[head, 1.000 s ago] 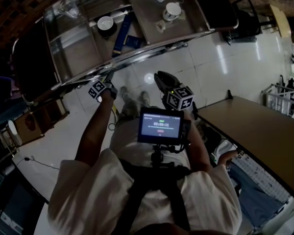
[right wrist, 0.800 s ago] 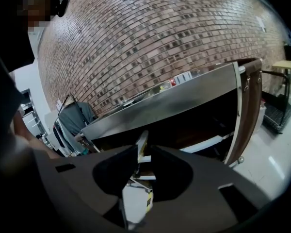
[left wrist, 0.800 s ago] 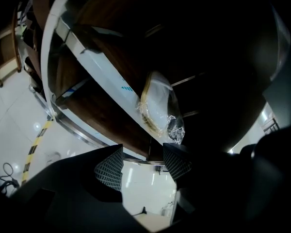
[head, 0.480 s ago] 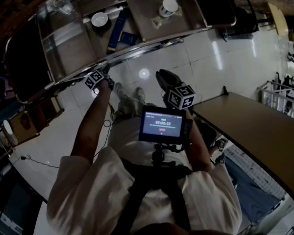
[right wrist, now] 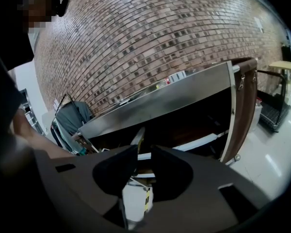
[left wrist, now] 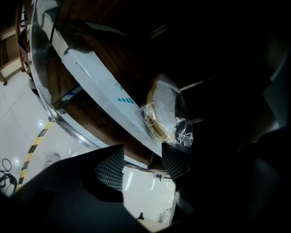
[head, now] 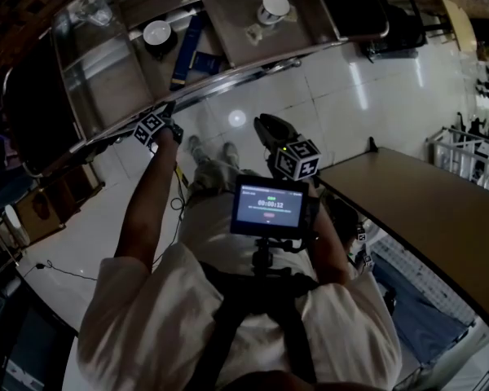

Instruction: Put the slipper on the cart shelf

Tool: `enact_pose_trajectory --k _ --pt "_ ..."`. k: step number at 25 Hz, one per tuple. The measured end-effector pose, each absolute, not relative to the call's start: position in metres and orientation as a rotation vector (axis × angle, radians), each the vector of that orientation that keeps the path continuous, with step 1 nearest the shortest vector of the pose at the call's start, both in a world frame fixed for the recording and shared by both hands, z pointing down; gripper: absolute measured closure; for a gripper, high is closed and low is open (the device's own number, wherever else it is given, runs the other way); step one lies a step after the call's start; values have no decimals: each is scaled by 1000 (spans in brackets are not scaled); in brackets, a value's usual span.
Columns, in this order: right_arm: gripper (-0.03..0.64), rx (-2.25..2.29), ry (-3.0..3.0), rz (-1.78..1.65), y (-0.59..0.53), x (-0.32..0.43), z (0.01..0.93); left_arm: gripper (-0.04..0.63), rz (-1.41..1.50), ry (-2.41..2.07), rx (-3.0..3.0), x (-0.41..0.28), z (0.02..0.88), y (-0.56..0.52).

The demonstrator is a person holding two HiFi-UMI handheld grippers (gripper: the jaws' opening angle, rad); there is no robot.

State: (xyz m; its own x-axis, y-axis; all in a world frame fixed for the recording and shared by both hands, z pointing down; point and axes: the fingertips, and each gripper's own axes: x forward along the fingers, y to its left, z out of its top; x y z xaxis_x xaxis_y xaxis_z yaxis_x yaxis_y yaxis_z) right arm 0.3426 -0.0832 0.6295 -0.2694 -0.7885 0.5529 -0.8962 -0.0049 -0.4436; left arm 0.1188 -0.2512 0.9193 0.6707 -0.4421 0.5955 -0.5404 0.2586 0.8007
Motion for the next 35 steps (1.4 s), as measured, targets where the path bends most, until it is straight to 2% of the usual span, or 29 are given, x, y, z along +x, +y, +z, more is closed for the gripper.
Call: enact_pose_trajectory --k 11,18,23,27,29,30,35 --pt "506 1815 -2109 1140 -80 346 633 364 -43 -830 1317 125 918 -263" --pt "506 1800 -2148 1143 -80 345 633 363 8 -720 1380 138 902 -199" --pt "506 1791 -2210 1116 -73 351 619 365 -38 -643 1467 149 843 -148" --pt "506 1775 -2281 1092 -65 359 604 400 -134 -638 1530 148 797 -125" --pt "506 1765 -2317 1080 -61 362 593 495 -148 -636 1609 147 774 -118" --pt "506 1757 -2336 1072 -59 362 587 514 -153 -640 1644 146 761 -116" --pt "506 1685 -2456 1062 -58 361 572 559 -245 -715 1691 124 692 -105"
